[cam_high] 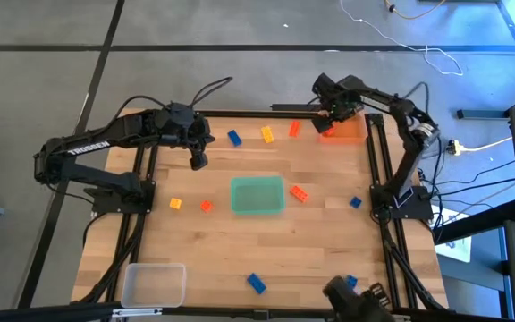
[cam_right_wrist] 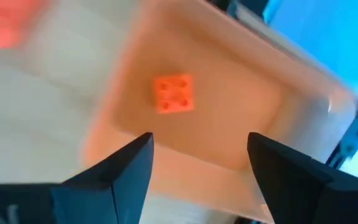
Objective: Sort & place blocks by color
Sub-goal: Put the orange game piece into the orange bin
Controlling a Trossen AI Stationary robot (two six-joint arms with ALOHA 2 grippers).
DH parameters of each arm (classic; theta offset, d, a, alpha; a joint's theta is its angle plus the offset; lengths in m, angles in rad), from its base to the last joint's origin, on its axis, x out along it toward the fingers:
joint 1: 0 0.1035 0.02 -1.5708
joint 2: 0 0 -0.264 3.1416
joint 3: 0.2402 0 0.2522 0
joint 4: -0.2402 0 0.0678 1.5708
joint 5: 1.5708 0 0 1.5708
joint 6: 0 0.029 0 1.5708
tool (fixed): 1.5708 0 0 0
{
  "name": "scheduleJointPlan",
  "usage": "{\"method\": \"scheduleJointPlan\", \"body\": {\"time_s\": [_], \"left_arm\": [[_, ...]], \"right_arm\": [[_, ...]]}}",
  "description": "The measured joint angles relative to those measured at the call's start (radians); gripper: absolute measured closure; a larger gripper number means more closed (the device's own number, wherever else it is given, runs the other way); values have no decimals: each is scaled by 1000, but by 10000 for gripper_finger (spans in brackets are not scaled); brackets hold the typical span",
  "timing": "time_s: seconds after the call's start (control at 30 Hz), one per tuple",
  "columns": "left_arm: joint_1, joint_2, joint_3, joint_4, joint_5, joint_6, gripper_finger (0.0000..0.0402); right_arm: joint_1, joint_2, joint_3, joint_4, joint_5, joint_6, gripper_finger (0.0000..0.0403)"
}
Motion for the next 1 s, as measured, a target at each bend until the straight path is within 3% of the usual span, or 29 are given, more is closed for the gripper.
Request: {"method": "scheduleJointPlan", "body": {"time_s": [0.2,0.4,0.6,0.77,1.0], "left_arm": [[0,0,0,-26,32,15,401],[-1,0,0,-50,41,16,401],[-12,-1,0,-53,41,34,401],[-14,-1,0,-53,42,34,401],[-38,-1,0,-53,107,59,401]], "right_arm": [[109,-183,1,-37,-218,-92,142],[286,-307,-33,-76,-438,-107,142],[507,-333,-44,-129,-458,-94,142],[656,-307,-44,-72,-448,-47,142],[747,-228,-44,-7,-371,112,142]]}}
